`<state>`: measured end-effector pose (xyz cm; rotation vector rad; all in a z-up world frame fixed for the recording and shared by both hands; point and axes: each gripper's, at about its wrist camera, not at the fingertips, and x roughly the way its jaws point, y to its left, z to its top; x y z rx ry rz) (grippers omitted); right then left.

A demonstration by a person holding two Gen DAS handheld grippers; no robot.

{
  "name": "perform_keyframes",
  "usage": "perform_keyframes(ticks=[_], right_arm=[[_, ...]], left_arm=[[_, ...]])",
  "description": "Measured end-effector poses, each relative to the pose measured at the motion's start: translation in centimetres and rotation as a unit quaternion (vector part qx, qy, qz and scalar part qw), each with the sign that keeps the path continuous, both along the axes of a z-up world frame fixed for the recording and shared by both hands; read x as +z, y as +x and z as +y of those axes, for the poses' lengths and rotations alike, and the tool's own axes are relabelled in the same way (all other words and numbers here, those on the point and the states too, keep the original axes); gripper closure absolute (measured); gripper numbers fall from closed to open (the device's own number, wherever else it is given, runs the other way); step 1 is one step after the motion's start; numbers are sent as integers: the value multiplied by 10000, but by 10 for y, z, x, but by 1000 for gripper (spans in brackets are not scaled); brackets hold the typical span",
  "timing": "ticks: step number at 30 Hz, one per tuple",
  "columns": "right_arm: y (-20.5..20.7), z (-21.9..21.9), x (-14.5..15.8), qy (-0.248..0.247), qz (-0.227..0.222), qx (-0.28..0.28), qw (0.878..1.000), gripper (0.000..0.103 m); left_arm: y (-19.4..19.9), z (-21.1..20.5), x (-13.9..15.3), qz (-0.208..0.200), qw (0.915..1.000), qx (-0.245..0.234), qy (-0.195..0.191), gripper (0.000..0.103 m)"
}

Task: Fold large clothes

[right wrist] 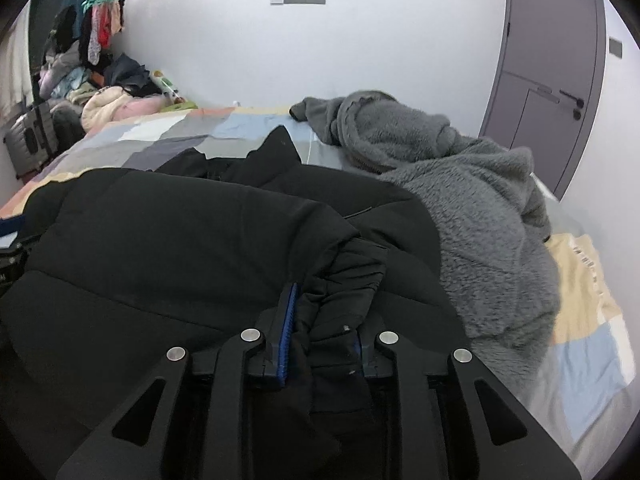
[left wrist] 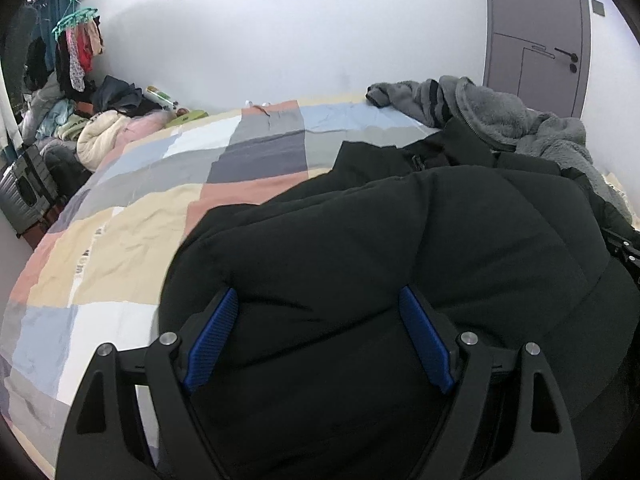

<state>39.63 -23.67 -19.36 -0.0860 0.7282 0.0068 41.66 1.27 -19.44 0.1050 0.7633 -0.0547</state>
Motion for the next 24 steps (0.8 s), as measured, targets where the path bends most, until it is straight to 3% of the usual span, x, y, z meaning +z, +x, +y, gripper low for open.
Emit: perform_keyframes(ticks=[4, 12, 17, 21, 24], right_arm=[[16, -8, -15, 317, 81, 20, 9995, 80], [39, -5, -28, 288, 357, 46, 9989, 76], [17, -13, -13, 718, 242, 35, 9971, 74], [-12, -24, 2, 1142, 140, 140, 9933, 74], [-38, -28, 12, 1235, 90, 222, 9921, 68]], left_arm=[[14, -3, -11, 134, 9999, -4, -32, 20], [31, -9, -20, 357, 9993, 10, 67, 19], [9, 2, -7, 163, 9999, 12, 38, 18], [-23, 21, 7, 123, 9999, -23, 68, 18], [-58, 51, 18, 67, 9998, 170, -117, 17]])
